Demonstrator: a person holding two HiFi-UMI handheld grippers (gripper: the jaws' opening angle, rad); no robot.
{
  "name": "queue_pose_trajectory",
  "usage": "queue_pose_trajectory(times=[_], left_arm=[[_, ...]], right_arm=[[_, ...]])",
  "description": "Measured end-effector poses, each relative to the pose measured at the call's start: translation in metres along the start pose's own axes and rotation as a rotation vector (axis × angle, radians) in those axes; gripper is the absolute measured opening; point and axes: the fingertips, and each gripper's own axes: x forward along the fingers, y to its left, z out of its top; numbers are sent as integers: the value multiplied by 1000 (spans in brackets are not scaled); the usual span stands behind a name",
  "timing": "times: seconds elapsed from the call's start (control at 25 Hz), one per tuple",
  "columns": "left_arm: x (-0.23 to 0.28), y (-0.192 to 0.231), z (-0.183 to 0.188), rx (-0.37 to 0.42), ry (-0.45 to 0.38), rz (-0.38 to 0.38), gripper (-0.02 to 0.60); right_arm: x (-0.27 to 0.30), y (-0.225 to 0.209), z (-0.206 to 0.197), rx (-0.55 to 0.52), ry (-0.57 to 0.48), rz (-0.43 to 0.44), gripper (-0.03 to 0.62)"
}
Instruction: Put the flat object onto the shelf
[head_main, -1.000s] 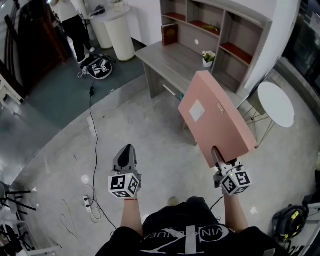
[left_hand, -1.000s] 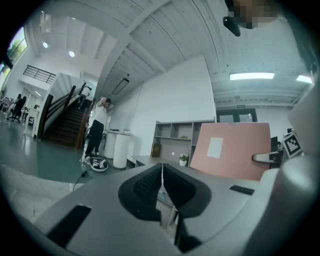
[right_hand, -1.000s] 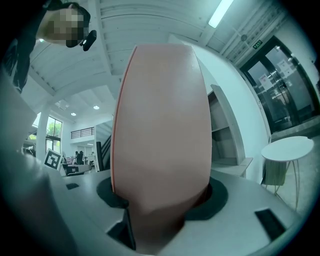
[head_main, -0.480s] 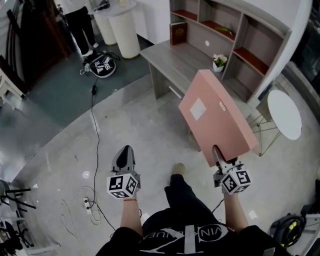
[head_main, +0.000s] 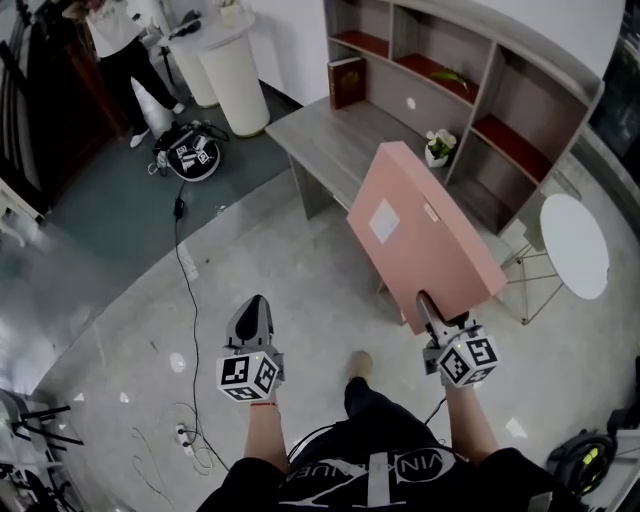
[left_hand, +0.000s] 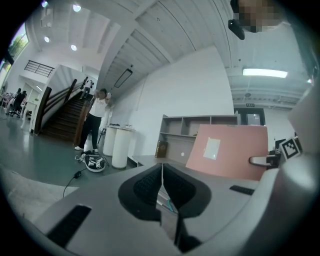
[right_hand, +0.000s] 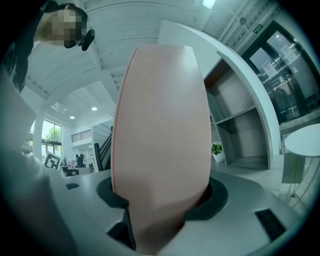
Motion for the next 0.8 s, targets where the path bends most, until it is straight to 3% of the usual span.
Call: queue_pose_trajectory(times=[0.8], left_arm=[[155, 4, 12, 25, 8, -73, 12]], right_arm=[[122, -61, 2, 110, 45, -12, 278]])
